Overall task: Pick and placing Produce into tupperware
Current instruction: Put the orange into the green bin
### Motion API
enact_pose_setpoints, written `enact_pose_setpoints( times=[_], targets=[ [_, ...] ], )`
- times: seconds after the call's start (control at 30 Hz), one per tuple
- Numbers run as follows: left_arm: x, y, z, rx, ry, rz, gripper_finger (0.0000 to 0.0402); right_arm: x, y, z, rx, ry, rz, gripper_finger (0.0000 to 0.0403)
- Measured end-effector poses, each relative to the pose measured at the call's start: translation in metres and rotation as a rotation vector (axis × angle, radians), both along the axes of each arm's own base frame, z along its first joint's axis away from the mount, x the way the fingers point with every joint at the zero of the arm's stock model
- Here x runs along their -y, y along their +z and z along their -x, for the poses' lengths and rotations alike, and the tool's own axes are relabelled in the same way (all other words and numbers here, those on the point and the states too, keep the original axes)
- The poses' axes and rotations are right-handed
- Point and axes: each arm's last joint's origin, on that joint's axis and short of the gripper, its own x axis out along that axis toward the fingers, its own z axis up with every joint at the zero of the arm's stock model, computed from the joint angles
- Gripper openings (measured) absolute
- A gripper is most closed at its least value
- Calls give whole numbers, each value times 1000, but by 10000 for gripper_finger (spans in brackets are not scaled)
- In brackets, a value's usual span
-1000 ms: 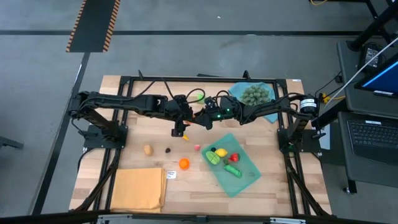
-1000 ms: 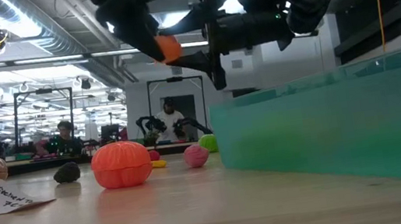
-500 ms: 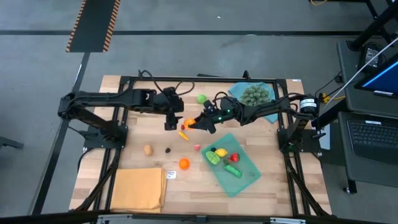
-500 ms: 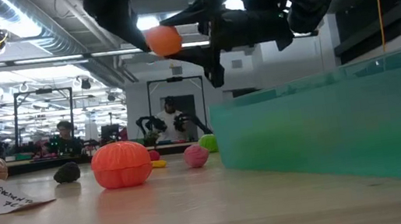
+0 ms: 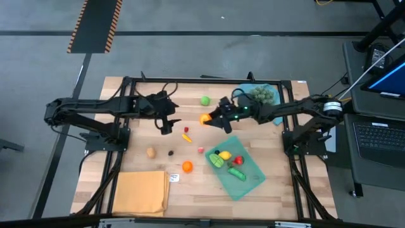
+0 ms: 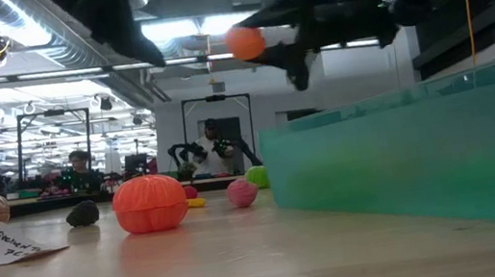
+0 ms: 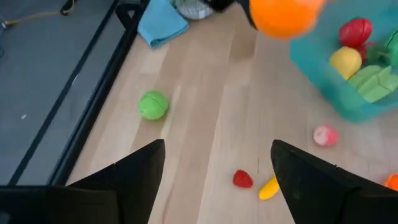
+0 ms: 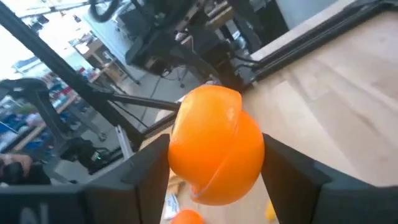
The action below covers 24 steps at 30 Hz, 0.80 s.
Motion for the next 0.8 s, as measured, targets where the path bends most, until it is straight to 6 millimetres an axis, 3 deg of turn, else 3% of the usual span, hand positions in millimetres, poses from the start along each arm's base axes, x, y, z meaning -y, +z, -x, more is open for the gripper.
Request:
enact_pose_setpoints(
  times=[0.2, 0.47, 0.8],
  targets=[
    [4, -8, 9, 178, -58, 43, 286, -8, 10, 35, 69, -24, 170, 217],
    [11, -30, 13, 352, -205, 69, 286, -21, 5, 78, 112, -11, 329, 219],
    [20, -51, 16, 552, -258, 38, 286, -44, 4, 97, 117, -44, 539, 219]
  ],
)
